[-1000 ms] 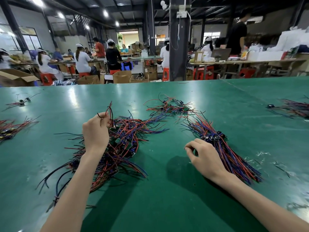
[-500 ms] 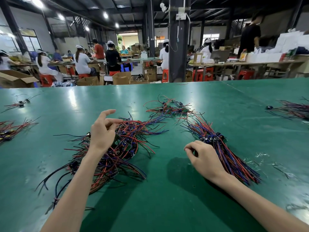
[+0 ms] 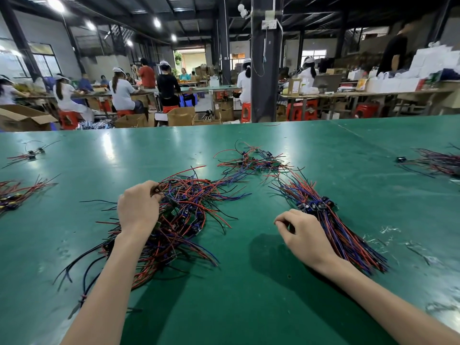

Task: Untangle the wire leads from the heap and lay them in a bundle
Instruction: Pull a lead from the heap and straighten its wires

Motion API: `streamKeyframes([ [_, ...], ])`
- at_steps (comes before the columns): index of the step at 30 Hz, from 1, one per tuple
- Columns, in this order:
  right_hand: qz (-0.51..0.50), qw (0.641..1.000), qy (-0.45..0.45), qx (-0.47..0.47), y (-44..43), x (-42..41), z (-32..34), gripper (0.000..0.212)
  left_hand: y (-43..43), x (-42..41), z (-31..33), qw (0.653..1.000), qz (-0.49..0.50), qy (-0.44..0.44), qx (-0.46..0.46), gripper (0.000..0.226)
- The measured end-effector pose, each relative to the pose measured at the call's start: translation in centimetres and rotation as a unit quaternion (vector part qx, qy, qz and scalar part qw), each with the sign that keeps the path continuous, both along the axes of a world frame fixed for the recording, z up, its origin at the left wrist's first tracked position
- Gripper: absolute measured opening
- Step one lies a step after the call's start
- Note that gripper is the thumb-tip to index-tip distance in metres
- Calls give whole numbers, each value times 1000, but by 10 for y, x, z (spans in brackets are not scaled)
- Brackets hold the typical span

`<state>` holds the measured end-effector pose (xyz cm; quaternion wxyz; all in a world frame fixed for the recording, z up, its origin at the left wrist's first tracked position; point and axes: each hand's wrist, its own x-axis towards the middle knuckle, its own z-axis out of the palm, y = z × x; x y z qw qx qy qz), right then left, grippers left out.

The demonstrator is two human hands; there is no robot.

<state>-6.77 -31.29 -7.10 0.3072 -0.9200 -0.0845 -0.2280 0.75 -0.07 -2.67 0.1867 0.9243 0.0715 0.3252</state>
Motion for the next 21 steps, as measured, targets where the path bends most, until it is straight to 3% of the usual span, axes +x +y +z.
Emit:
streamKeyframes([
  [8,-8,1000,-8,2,0,0,0,8,-4,-5,9,991,92,-83,47,19],
  [16,-26,1000,-12,10,0,2,-2,10,34,-6,18,944,233,-182,-148,33],
  [18,-29,999,-13,12,0,2,-2,10,35,-7,20,927,226,-241,-179,38],
  [21,-28,999,-18,15,1,3,-3,11,22,-8,26,915,123,-353,-156,39],
])
